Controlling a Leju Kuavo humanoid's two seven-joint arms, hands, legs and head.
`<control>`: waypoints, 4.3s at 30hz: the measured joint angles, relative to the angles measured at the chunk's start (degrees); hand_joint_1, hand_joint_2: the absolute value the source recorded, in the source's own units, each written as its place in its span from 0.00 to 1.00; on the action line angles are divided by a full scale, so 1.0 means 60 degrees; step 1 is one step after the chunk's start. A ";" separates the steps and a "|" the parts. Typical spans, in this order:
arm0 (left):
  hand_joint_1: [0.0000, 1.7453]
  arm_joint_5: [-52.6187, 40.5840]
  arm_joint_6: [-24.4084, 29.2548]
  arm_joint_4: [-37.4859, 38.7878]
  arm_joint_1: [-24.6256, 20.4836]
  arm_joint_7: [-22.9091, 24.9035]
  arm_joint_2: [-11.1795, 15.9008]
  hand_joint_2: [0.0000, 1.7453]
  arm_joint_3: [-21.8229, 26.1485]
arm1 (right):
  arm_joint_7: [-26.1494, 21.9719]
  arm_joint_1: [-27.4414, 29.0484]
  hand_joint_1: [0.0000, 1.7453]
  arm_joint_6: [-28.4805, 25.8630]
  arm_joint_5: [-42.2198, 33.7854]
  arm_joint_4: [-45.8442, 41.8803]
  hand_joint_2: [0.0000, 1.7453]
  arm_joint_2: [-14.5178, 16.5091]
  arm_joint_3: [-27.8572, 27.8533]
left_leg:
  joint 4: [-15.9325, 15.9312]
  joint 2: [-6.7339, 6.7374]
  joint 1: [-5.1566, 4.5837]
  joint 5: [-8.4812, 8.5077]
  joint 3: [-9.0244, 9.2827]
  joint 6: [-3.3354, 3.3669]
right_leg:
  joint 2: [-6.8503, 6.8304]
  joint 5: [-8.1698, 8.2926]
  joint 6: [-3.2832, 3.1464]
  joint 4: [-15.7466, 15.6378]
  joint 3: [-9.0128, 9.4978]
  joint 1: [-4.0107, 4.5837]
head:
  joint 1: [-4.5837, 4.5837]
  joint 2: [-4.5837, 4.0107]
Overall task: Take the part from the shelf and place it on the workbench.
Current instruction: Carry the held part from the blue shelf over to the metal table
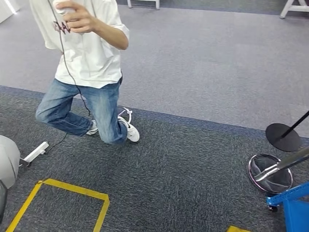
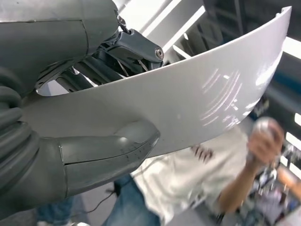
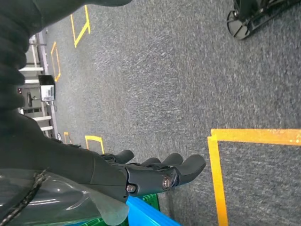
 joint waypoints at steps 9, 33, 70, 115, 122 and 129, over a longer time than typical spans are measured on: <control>1.00 0.1450 -0.0359 0.0387 -0.1437 0.0619 0.0136 1.00 -0.0138 | 0.0014 -0.0091 0.00 0.0002 0.0020 0.0000 1.00 0.0008 -0.0255 | -0.2488 0.0639 -0.0149 0.1174 0.1190 0.0348 | -0.0942 -0.0180 0.0276 -0.0012 0.0181 0.0073 | 0.0005 0.0000; 1.00 0.2183 -0.0019 0.1227 -0.2295 0.0951 0.0602 1.00 -0.0371 | -0.0163 -0.0019 0.00 0.0037 0.0098 -0.0007 1.00 -0.0033 -0.0395 | -0.0470 0.0094 0.0010 0.0563 0.0164 0.0029 | -0.0148 0.0066 -0.0014 -0.0097 0.0019 0.0024 | 0.0004 0.0001; 1.00 0.1192 0.0982 0.1630 -0.2635 0.1159 0.0760 1.00 -0.0204 | -0.0245 -0.0045 0.00 0.0188 0.0241 -0.0007 1.00 0.0005 -0.0473 | -0.2049 0.0666 -0.0129 0.1215 0.0828 0.0217 | -0.0627 -0.0084 0.0164 -0.0166 0.0227 0.0100 | 0.0003 0.0000; 1.00 0.0963 0.1479 0.1764 -0.2832 0.1279 0.0679 1.00 -0.0986 | -0.0252 -0.0109 0.00 0.0384 0.0291 -0.0007 1.00 0.0066 -0.0574 | -0.2648 -0.0090 -0.0058 0.1218 0.1295 0.0408 | 0.0416 0.0291 0.0244 -0.0094 -0.0260 0.0065 | 0.0080 0.0002; 1.00 0.0972 0.1466 0.1772 -0.2906 0.1257 0.0763 1.00 -0.1028 | -0.0240 -0.0100 0.00 0.0393 0.0375 -0.0007 1.00 0.0080 -0.0594 | -0.0757 0.0009 0.0006 0.0222 0.0450 0.0083 | 0.0340 0.0262 -0.0013 -0.0192 -0.0104 0.0019 | 0.0016 0.0001; 1.00 0.0972 0.1464 0.1788 -0.2925 0.1235 0.0782 1.00 -0.1056 | -0.0223 -0.0091 0.00 0.0422 0.0413 -0.0007 1.00 0.0080 -0.0594 | -0.2230 0.0084 -0.0021 0.1382 0.0996 0.0202 | 0.0320 0.0053 0.0095 -0.0165 0.0128 0.0065 | 0.0021 0.0001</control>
